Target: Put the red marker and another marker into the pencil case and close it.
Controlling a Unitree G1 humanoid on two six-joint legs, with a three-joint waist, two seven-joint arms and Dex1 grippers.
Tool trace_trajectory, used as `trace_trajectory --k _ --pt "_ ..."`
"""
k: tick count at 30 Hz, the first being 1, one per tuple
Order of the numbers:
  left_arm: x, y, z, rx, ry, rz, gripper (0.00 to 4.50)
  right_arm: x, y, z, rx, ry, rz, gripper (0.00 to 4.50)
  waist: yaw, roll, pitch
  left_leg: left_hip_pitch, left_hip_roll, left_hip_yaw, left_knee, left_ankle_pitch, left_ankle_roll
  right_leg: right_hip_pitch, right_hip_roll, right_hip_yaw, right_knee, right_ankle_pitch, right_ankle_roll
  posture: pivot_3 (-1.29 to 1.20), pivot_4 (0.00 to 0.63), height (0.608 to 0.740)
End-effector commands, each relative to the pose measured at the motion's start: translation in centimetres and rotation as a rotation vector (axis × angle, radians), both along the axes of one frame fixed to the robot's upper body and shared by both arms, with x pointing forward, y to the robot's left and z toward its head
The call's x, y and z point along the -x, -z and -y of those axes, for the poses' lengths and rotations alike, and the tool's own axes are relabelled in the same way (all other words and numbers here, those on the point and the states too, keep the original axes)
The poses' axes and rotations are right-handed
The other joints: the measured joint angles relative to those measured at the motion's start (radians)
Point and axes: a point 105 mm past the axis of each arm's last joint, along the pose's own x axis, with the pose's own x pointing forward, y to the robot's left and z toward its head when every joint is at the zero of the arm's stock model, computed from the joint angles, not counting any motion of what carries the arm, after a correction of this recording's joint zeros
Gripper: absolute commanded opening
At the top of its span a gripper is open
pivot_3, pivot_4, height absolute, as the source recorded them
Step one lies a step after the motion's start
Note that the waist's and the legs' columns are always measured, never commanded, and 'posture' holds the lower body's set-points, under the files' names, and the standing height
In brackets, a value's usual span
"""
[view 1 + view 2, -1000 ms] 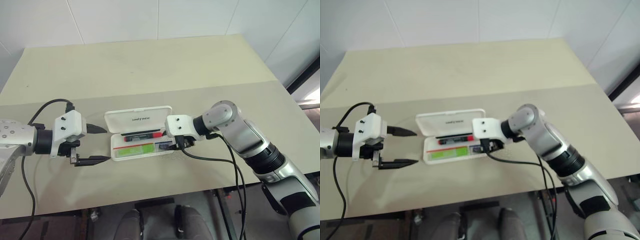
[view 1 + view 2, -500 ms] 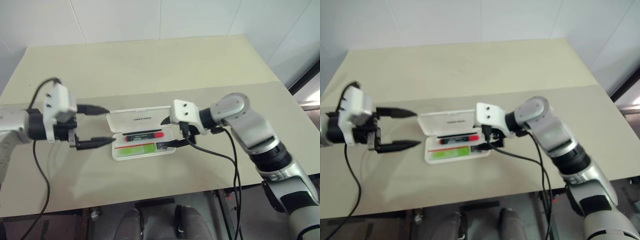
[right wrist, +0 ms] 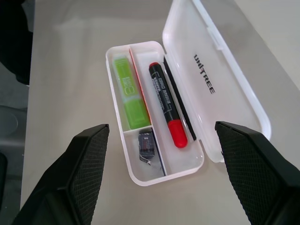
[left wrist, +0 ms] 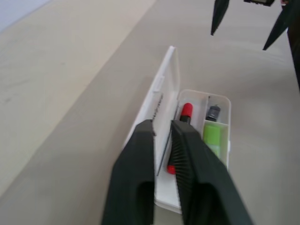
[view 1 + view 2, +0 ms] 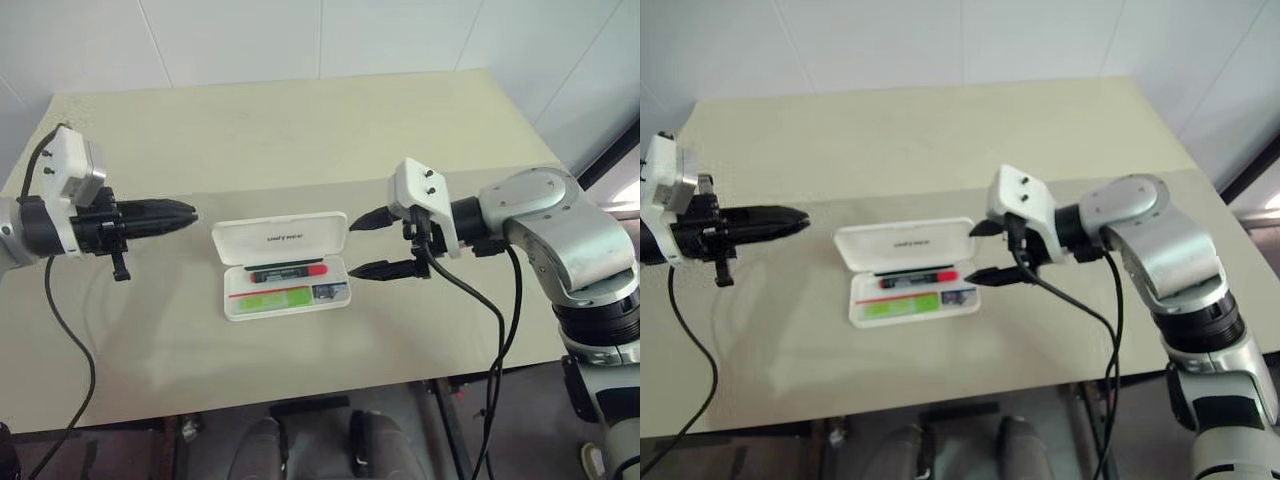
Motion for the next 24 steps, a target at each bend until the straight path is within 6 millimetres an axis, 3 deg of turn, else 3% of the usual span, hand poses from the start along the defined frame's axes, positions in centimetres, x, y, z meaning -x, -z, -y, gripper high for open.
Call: trace_trajectory --k 1,4,11,18,24 --pt "-1.7 -0.5 -0.7 -0.044 -0.061 0.085 0.03 0.5 -1.2 0.2 -0.028 0.008 0.049 3.84 -0.001 0.000 0.000 0.000 0.000 0.000 0.000 0.000 0.000 0.000 0.000 0.000 0.000 0.000 0.000 0.00 0.150 0.740" --pt "-4.0 0.1 -1.1 -0.121 -0.132 0.155 0.03 0.7 -1.1 0.1 -0.034 0.005 0.044 3.84 0.000 0.000 0.000 0.000 0.000 0.000 0.000 0.000 0.000 0.000 0.000 0.000 0.000 0.000 0.000 0.00 0.150 0.740" --pt "-6.2 1.5 0.9 -0.194 -0.002 0.139 0.03 2.2 -2.3 -0.6 -0.059 -0.063 0.021 3.84 0.000 0.000 0.000 -0.001 0.000 0.001 0.000 0.000 -0.001 -0.001 0.001 -0.001 0.000 0.000 0.000 0.00 0.150 0.740" --pt "-7.6 1.7 2.6 -0.216 0.102 0.102 0.03 2.6 -2.8 -0.5 -0.068 -0.055 0.011 3.84 0.000 0.000 0.000 -0.001 0.000 0.001 0.001 0.000 -0.001 -0.001 0.000 -0.001 0.000 0.000 0.001 0.00 0.150 0.740" --pt "-7.4 3.0 3.3 -0.310 0.199 0.061 0.03 3.0 -3.1 -0.2 -0.074 -0.040 0.008 3.84 -0.001 0.000 0.000 -0.001 0.000 0.001 0.002 0.000 -0.001 -0.001 0.000 -0.001 0.000 0.000 0.001 0.00 0.150 0.740"
